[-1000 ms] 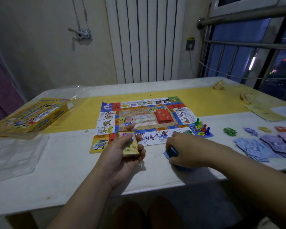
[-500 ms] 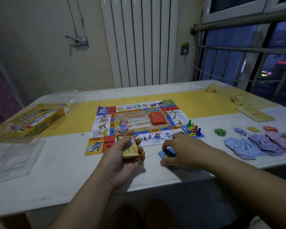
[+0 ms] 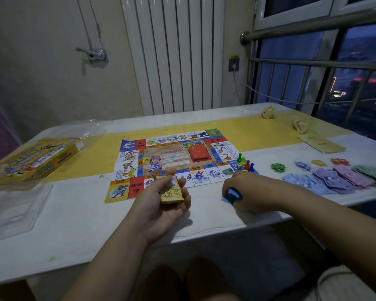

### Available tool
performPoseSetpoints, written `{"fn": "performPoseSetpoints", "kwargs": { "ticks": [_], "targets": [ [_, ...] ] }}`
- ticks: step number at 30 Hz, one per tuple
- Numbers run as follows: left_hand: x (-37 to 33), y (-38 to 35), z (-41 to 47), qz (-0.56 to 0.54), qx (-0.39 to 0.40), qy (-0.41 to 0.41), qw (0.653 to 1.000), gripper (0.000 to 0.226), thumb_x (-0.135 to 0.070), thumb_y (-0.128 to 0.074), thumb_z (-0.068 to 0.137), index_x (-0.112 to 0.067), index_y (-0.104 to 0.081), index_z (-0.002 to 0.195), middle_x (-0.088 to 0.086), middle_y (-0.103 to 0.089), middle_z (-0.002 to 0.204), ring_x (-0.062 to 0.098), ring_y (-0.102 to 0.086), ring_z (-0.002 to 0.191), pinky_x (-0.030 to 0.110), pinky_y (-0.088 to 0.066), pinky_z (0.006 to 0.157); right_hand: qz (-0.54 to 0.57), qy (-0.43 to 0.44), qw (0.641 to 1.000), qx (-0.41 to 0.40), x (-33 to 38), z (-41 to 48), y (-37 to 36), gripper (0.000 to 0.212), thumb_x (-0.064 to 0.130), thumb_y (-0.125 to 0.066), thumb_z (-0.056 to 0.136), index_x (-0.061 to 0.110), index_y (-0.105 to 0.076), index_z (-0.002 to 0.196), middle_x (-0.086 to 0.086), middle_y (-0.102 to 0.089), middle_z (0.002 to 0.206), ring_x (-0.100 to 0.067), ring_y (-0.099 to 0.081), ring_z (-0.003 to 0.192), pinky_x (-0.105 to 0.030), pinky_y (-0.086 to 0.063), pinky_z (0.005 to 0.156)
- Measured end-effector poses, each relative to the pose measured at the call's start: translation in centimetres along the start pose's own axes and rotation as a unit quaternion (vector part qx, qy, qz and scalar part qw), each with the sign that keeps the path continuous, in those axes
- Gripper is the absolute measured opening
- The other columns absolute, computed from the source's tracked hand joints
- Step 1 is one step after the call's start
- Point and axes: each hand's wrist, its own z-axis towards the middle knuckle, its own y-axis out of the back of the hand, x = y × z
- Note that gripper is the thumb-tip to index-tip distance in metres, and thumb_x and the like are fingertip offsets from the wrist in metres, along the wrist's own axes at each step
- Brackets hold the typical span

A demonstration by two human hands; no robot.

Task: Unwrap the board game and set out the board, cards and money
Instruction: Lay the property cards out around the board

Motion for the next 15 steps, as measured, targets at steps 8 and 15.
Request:
{"fn": "performPoseSetpoints", "kwargs": {
  "ticks": [8,15],
  "targets": [
    [0.5,0.3,-0.4,0.068,0.083,0.030,0.994,0.031,-0.003,-0.034,0.098,0.000,-0.050,0.124,0.019,-0.070,0.104,0.026,-0.072,0.083,0.036,-0.060,0.060,0.073,0.070,0.991,-0.088,-0.1,-0.3,1.8,0.028,0.033,-0.057,0.092,0.030,-0.058,0.120,0.012,-0.051,0.127,-0.004,-0.048,0.112,-0.016,-0.038,0.090],
    [0.3,1.5,-1.0,0.215,0.109,-0.049,0.969,0.022,-0.003,-0.047,0.094,-0.010,-0.058,0.112,0.013,-0.073,0.097,0.022,-0.072,0.087,0.031,-0.059,0.063,0.457,0.064,0.883,-0.087,4.9,1.5,0.8,0.022,0.026,-0.071,0.082,0.016,-0.061,0.099,0.000,-0.072,0.082,-0.006,-0.068,0.072,-0.023,-0.053,0.064]
  ]
}}
